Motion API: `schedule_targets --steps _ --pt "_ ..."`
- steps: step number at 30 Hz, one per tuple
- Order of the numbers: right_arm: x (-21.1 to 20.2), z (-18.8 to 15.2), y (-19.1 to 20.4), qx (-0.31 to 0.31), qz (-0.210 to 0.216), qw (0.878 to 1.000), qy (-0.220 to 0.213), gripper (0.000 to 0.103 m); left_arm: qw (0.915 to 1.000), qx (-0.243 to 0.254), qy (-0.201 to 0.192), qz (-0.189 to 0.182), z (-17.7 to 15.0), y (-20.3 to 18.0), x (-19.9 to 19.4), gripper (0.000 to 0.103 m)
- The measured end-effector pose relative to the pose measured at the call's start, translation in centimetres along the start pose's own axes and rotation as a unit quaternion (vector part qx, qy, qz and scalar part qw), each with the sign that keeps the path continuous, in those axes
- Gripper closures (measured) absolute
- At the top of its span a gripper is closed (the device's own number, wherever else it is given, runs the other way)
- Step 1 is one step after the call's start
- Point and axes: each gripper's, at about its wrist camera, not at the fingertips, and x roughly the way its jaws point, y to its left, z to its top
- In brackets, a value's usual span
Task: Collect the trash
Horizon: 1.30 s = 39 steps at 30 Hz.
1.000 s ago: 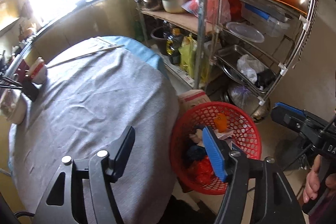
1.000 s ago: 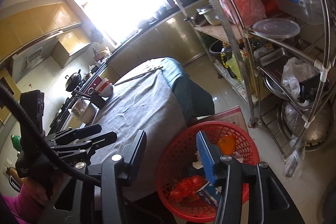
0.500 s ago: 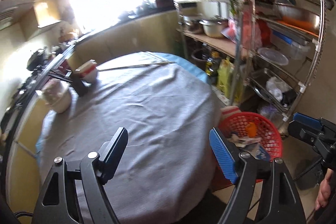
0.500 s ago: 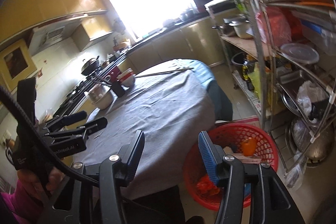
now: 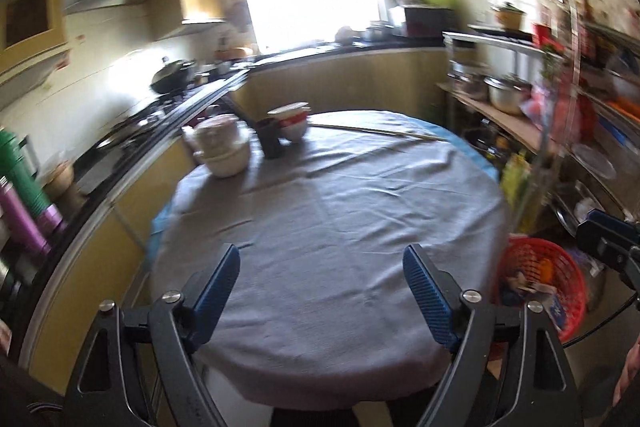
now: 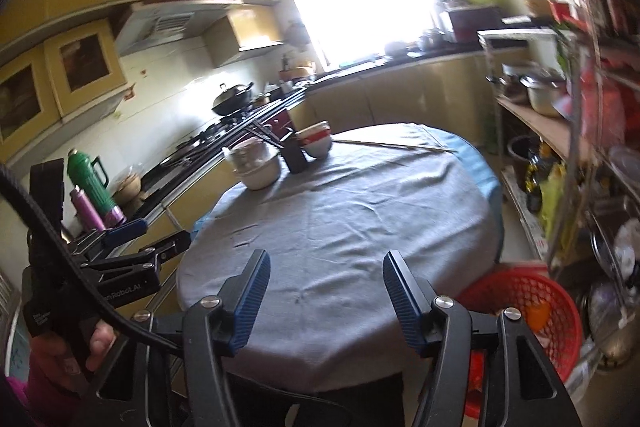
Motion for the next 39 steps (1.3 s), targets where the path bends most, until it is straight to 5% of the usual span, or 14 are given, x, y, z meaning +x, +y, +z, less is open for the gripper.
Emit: schedule_targets --steps 5,18,39 --pt "1.9 0.9 3.9 -0.031 0.006 0.999 0.008 0.040 0.9988 -0.031 -0.005 0.039 -1.0 3.3 -0.6 0.011" --pt "3.6 0.9 10.4 -0.056 -0.013 0.998 0.001 0.040 0.9942 -0.080 -0.006 0.071 -2.7 7.4 -2.1 0.011" --pt "2.5 -0.9 11.8 -0.042 -0.045 0.998 -0.007 0.037 0.9926 -0.094 -0.030 0.070 -2.8 8.4 -4.9 0.011"
